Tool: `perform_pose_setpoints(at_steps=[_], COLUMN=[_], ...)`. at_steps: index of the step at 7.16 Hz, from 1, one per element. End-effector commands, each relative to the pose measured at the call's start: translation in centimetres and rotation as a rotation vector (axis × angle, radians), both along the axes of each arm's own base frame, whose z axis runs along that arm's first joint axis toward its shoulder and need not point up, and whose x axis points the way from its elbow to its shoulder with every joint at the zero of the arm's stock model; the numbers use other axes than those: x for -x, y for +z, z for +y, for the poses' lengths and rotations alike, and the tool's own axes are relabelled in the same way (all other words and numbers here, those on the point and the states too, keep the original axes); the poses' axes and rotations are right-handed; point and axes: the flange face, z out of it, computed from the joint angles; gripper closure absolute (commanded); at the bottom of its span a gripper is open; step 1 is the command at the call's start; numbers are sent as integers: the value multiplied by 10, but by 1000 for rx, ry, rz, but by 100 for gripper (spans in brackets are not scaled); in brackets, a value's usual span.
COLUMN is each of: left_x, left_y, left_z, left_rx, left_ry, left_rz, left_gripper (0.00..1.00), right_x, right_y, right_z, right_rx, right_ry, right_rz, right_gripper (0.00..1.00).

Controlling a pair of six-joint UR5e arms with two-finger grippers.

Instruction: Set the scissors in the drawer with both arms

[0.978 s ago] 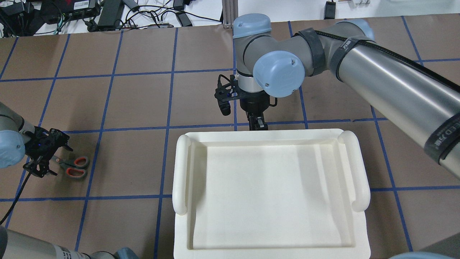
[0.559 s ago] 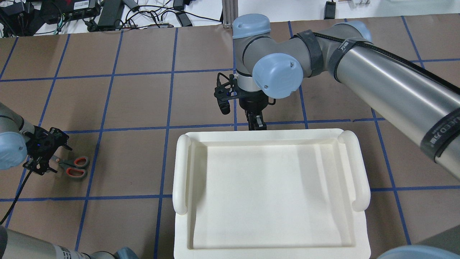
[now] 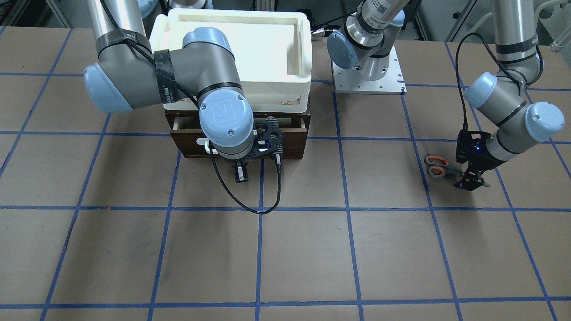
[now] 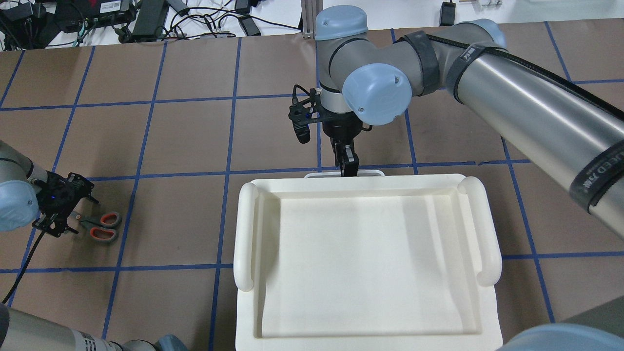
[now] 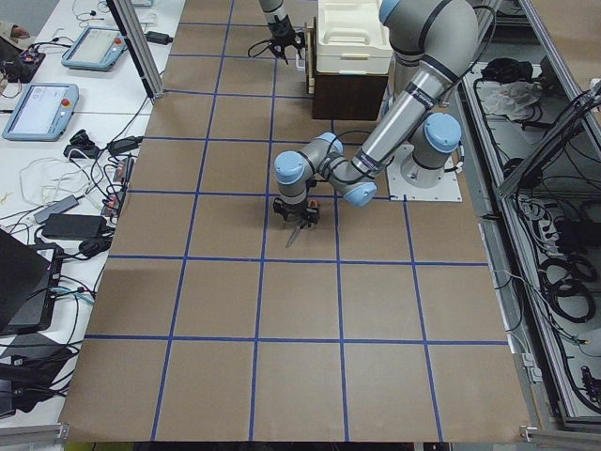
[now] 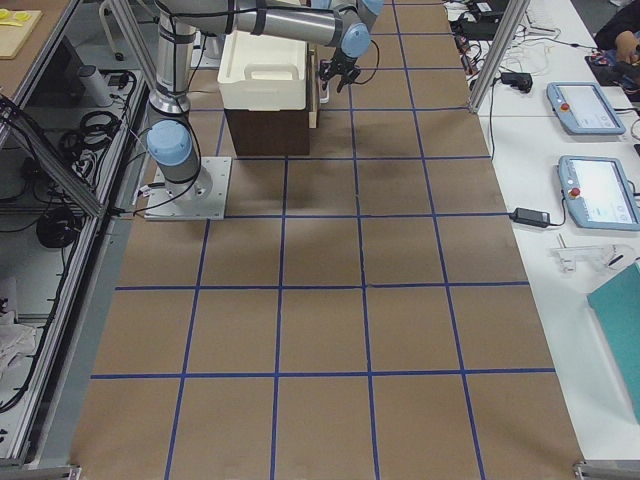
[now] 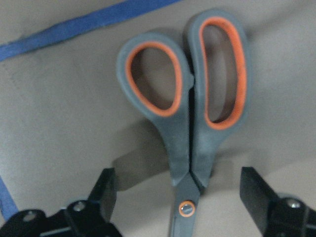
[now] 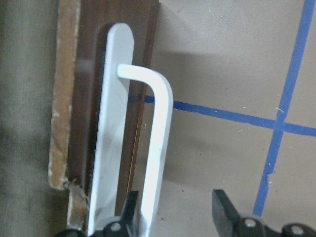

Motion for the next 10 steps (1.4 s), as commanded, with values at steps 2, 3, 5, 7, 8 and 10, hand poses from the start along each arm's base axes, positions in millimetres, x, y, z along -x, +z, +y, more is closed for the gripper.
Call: perform_pose_setpoints(at_steps=[2,3,5,7,8,10], left_x=[-4,-4,-4,-4,-4,-6], left_y=[-5,-5,-3,-3,-2,1], left_z=[1,0,0,-1,-1,-4], left_rx=[-4,6,11,14,15,22], left_ry=[1,-27,-32,-50,-50,-59], left_rz=[7,18,17,18,17,12], left_gripper=[13,25,36,48,50,57], right_x=[-5,-6,-7,-7,-9,-9], right_y=[-1,-2,-1,-11,-9,-15], right_z=[-27,-34,-44,-53,-60,-73], right_rx=[29,38,64,88,110,124], right_ry=[2,11,9,8,8,10], right_rz=[-3,10,3,-3,-10,2], right_gripper=[42,42,43,43,43,43])
